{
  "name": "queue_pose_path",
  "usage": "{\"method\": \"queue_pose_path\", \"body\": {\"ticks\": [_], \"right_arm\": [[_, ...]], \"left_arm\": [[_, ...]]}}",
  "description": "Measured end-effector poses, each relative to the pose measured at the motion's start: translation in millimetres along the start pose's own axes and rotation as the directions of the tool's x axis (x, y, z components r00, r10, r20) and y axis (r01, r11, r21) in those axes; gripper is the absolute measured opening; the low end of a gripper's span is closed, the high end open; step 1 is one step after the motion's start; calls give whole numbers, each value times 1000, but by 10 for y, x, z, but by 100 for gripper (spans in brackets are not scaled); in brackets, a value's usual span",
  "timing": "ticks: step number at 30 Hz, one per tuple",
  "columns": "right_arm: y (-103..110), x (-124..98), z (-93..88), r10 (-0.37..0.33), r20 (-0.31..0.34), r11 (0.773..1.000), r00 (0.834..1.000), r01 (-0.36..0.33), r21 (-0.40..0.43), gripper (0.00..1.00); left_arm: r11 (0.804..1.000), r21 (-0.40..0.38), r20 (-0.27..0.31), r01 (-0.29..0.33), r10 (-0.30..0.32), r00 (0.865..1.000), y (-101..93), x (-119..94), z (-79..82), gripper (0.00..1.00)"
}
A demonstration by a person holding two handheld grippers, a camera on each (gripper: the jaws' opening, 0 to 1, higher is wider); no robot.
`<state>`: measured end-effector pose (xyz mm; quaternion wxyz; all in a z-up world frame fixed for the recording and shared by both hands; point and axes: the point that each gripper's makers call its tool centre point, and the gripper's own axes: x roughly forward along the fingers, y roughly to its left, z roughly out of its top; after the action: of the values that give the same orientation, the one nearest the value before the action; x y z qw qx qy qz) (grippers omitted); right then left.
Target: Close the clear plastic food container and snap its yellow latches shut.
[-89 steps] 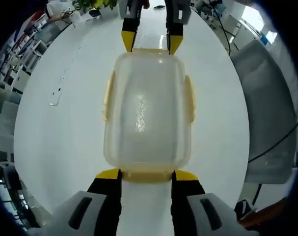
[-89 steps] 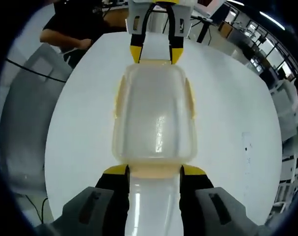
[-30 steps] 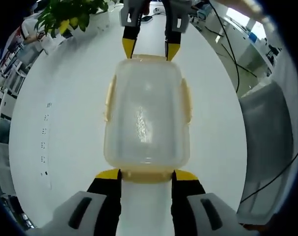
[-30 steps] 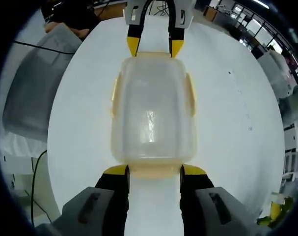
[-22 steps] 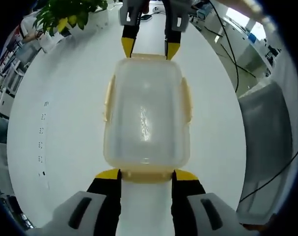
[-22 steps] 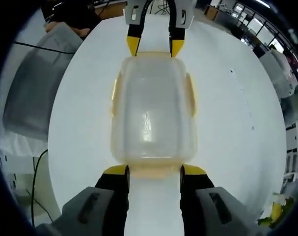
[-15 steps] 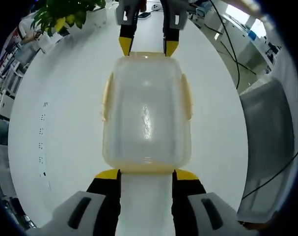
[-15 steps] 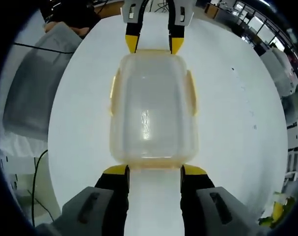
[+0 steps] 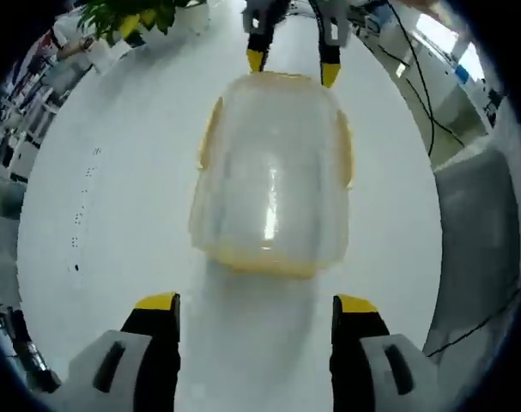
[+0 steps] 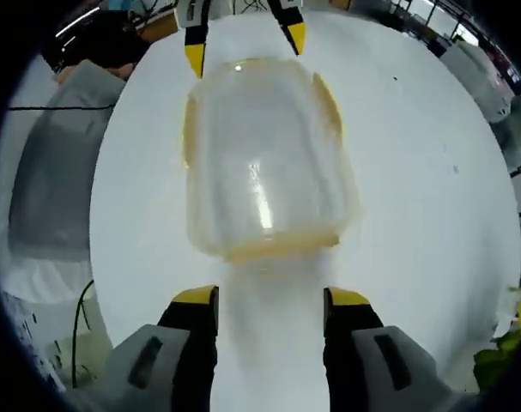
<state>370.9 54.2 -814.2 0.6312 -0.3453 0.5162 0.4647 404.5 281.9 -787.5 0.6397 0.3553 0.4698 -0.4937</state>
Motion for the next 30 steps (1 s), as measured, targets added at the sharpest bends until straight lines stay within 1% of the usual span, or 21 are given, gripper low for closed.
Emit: {"method": "queue_pose_path", "body": {"ticks": [2,4,5,6,7,8,9,10,11,12,13,14,16,18,19,21,23,24,26,29,30], "right_arm": [[-70,-60,-68,-13,-4,994,1000,14,113,43],[-185,-153,-77,-48,18,968,999,42,247,43],[-246,-202,-51,-72,43,954,996,56,296,42],[-327,-282,-14,-101,76,917,992,63,395,41],[-350,-339,48,-112,120,888,986,46,457,41],[-378,-395,123,-118,175,856,977,11,517,41],[-373,-446,201,-116,227,814,967,-38,579,41],[-373,-516,321,-108,310,747,944,-129,652,41],[-325,-558,400,-93,368,704,925,-201,682,42],[-314,-589,477,-86,425,646,901,-275,713,43],[-286,-606,519,-82,457,617,886,-315,721,43],[-266,-603,531,-78,472,586,878,-343,734,43],[-223,-578,553,-81,494,542,866,-377,751,43],[-203,-538,551,-94,498,502,862,-391,772,47],[-185,-503,539,-89,497,481,863,-400,780,49],[-151,-461,531,-79,495,471,865,-405,783,50],[-104,-420,549,-72,501,456,863,-418,786,48],[-81,-408,559,-66,504,448,861,-426,786,48],[-91,-379,574,-59,500,442,864,-427,789,49],[-152,-316,585,-43,476,455,878,-407,792,48],[-140,-295,597,-38,469,460,882,-401,792,48]], "left_arm": [[986,-168,40,-9,16,999,94,-77,4,68],[954,-291,103,68,-40,994,28,-129,56,69],[929,-351,148,120,-72,986,-21,-158,101,71],[882,-433,208,188,-105,972,-73,-198,176,71],[840,-494,271,223,-95,958,-43,-240,253,68],[816,-531,297,231,-76,952,-4,-255,292,62],[776,-579,335,251,-54,941,31,-267,339,58],[684,-676,341,275,-42,939,43,-264,341,55],[602,-745,326,288,-48,944,27,-250,308,54],[550,-768,343,327,-77,936,-26,-230,326,55],[534,-775,343,337,-92,935,-52,-224,314,55],[555,-773,320,307,-77,944,-45,-190,277,55],[560,-783,285,269,-60,957,-39,-162,227,52],[533,-808,265,251,-52,963,-38,-129,196,50],[502,-823,276,265,-54,960,-45,-124,212,50],[445,-844,311,301,-53,949,-51,-124,279,50],[418,-847,336,328,-58,940,-67,-131,333,50],[411,-851,332,327,-61,941,-72,-128,332,50],[417,-850,327,322,-64,943,-63,-112,333,50],[416,-856,307,307,-69,949,-23,-73,312,47],[410,-858,305,308,-75,949,-152,-56,340,46]]}}
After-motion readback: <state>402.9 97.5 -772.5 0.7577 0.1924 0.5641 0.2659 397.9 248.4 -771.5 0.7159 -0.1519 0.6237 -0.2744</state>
